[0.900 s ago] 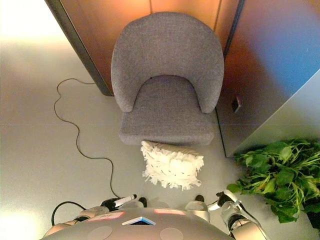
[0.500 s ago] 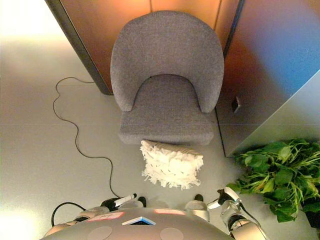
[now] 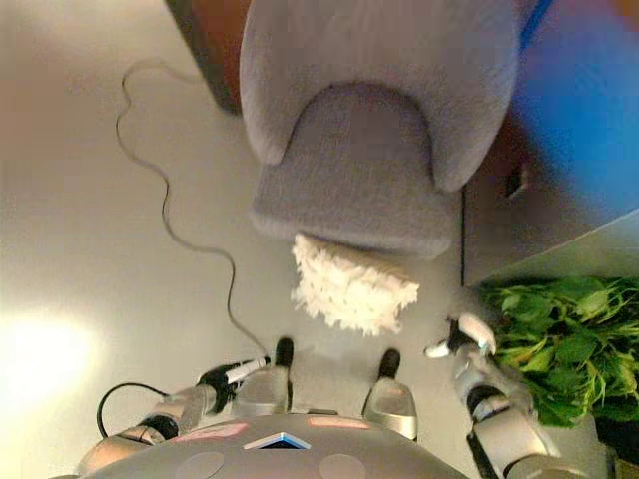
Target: Pick up the pillow and put it on the sofa.
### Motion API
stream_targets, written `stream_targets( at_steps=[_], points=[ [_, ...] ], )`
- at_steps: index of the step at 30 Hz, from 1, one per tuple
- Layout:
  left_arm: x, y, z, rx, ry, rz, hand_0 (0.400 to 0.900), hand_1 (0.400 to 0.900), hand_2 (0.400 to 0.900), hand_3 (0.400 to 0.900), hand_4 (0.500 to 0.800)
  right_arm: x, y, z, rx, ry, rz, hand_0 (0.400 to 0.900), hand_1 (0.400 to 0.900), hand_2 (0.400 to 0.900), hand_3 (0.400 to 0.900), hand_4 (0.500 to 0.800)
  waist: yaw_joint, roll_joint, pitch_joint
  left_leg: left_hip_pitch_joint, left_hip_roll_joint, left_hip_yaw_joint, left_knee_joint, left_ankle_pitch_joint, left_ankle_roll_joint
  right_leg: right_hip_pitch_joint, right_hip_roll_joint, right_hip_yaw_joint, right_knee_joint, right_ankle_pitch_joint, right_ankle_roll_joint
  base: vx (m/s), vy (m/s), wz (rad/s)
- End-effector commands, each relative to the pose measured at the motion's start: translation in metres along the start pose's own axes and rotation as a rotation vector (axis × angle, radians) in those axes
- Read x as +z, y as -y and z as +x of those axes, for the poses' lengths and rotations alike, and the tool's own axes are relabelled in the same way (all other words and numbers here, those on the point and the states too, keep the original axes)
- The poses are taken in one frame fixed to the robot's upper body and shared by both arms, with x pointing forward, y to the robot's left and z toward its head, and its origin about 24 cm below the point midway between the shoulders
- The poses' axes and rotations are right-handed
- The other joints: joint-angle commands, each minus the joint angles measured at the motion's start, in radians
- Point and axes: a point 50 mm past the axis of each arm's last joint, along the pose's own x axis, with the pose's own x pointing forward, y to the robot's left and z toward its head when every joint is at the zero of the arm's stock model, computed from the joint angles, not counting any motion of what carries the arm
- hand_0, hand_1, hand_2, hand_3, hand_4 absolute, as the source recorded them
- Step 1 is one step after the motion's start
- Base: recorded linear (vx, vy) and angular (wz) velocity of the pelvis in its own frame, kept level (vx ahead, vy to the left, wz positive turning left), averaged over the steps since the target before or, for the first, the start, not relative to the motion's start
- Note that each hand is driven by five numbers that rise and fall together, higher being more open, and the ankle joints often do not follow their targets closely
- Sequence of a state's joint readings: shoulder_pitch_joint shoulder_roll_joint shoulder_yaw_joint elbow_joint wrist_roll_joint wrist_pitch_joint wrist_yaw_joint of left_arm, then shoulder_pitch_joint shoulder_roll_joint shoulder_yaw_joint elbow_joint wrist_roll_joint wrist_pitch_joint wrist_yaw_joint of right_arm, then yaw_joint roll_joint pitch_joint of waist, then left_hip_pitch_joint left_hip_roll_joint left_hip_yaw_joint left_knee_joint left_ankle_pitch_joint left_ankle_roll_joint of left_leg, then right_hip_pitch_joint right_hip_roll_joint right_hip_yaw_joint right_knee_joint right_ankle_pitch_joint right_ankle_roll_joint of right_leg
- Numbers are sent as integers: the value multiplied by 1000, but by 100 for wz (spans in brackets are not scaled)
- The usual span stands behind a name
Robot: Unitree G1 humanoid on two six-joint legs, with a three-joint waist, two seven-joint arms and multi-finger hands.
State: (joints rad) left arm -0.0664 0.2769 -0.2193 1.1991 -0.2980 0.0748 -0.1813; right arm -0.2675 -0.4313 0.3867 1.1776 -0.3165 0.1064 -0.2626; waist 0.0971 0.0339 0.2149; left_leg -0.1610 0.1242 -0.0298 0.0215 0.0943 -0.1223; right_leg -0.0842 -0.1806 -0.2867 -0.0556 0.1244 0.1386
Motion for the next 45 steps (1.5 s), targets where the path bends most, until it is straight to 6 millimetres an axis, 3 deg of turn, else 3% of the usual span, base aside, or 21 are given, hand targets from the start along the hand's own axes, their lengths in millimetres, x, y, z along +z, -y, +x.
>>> stream_targets(
  at_steps=[1, 4, 11, 15, 17, 33, 45],
  points=[
    [12, -25, -7, 4, 41, -21, 900, 900, 900, 900, 800, 40, 84, 15, -236, 84, 30, 900, 900, 900, 900, 800, 66, -8, 132, -42, -123, 39, 26, -69, 93, -99, 56, -34, 219, -156, -49, -112, -53, 21],
    [25, -27, -9, -12, 108, -16, 900, 900, 900, 900, 800, 48, 124, 16, -315, 73, 20, 900, 900, 900, 900, 800, 84, 19, 179, -122, -132, 18, 74, -56, 86, -161, 51, -52, 263, -165, -64, -111, -37, 14],
    [76, -20, -21, -122, 385, -97, 900, 900, 900, 900, 800, 56, 205, 7, -468, 59, 58, 900, 900, 900, 900, 800, 139, 81, 258, -307, -162, -7, 178, -45, 89, -345, 6, -88, 420, -203, -88, -111, -14, 7],
    [93, -16, -32, -196, 505, -141, 900, 900, 900, 900, 800, 63, 241, -3, -534, 68, 87, 900, 900, 900, 900, 800, 161, 114, 293, -400, -172, 1, 237, -40, 96, -441, -29, -95, 519, -225, -97, -97, -4, 4],
    [96, -14, -35, -221, 545, -153, 900, 900, 900, 900, 800, 69, 254, -8, -553, 81, 99, 900, 900, 900, 900, 800, 163, 118, 304, -430, -182, 8, 279, -74, 94, -479, -45, -76, 583, -271, -90, 0, 0, 0],
    [102, -7, -53, -309, 722, -224, 900, 900, 900, 900, 800, 92, 306, -33, -650, 173, 115, 900, 900, 900, 900, 800, 180, 186, 305, -637, -169, 43, 436, -107, 108, -688, -81, -37, 759, -339, -112, -41, 49, -2],
    [132, 5, -88, -506, 983, -215, 900, 900, 900, 900, 800, 121, 347, -63, -686, 223, 91, 900, 900, 900, 900, 800, 197, 237, 305, -854, -196, 40, 656, -183, 135, -916, -118, 40, 966, -385, -128, -24, 68, 1]
  ],
)
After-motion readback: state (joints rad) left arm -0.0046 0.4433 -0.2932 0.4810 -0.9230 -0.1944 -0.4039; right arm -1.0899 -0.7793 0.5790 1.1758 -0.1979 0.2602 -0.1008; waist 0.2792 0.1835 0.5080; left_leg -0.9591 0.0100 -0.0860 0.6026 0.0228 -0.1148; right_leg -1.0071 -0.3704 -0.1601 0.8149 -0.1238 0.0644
